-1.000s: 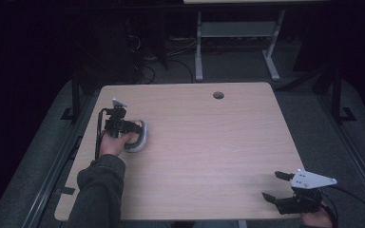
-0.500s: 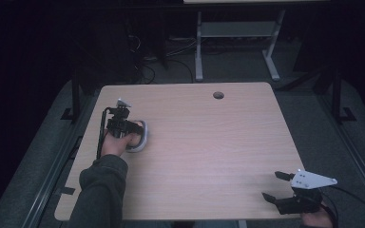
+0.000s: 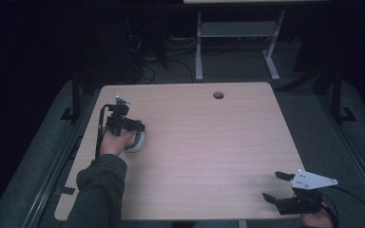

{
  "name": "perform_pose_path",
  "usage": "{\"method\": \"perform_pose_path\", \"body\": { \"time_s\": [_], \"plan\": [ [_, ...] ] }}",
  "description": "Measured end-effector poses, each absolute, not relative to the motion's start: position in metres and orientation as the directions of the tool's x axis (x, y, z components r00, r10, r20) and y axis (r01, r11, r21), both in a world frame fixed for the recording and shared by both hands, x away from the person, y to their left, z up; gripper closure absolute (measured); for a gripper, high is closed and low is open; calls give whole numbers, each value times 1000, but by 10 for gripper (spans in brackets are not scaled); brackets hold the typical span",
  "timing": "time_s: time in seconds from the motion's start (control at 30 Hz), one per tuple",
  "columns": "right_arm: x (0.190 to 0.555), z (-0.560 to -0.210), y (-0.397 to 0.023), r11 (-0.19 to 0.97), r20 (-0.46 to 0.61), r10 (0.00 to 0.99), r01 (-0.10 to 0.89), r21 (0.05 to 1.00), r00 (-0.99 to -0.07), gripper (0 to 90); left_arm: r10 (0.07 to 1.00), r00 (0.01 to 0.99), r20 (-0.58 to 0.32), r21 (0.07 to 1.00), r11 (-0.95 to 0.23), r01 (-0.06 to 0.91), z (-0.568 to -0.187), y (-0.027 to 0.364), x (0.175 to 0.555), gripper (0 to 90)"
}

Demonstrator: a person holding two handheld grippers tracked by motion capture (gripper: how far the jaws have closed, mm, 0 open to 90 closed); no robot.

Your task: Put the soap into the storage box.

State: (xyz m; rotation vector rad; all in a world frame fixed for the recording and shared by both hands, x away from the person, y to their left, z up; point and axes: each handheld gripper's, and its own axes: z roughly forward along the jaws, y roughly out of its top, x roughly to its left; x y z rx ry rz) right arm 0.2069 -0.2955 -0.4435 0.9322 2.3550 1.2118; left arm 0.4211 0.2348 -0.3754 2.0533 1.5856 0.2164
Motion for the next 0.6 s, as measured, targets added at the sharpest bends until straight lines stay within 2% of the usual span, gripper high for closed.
{"method": "perform_pose_path", "body": {
  "time_s": [0.6],
  "plan": [
    [206,-443,-297,422,1,692,406,811,-722,138,889,371,-268,552,-174,816,-367,233,405,300]
  ]
}}
